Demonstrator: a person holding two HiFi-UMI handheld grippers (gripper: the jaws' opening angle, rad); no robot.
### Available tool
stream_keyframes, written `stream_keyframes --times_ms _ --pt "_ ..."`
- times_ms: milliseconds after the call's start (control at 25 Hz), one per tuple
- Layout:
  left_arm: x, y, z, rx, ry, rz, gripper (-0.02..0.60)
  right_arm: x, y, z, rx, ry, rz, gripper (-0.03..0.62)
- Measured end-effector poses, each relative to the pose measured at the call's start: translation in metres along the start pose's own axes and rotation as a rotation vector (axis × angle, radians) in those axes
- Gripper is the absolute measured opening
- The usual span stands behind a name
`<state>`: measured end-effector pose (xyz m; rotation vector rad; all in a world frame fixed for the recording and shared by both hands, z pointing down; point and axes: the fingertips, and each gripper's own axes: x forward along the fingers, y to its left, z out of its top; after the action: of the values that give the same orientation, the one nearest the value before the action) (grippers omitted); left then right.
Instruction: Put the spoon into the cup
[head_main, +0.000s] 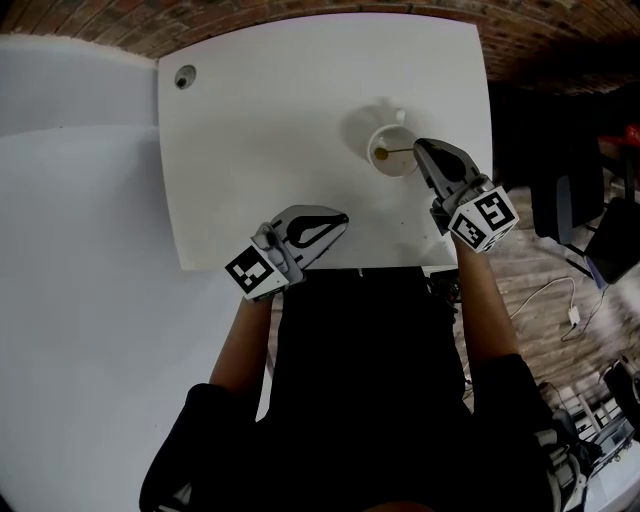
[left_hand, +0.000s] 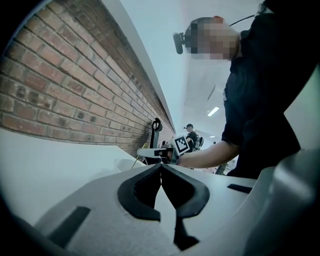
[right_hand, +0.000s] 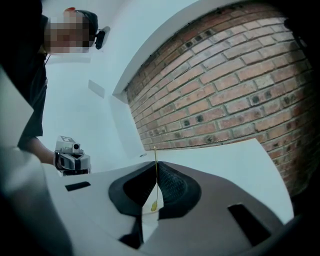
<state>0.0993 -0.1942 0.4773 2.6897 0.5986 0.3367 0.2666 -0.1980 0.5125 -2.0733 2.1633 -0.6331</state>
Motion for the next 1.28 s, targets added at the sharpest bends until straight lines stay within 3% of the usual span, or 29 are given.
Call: stream_keyframes --times_ms 680,800,1280 --pt "-0.001 0.000 -0.005 -0.027 -0.006 0.004 0.017 0.003 0.001 -0.007 -0.032 0.027 -0.014 0.009" --pt "-0.002 0.001 -0.006 0.003 -0.028 0.000 0.017 0.004 0.001 -0.008 -0.064 0.042 -0.016 0.009" --pt "0.000 -0.001 -0.004 -0.038 -0.015 0.002 0.017 0.001 -0.012 -0.015 -0.203 0.086 -0.140 0.032"
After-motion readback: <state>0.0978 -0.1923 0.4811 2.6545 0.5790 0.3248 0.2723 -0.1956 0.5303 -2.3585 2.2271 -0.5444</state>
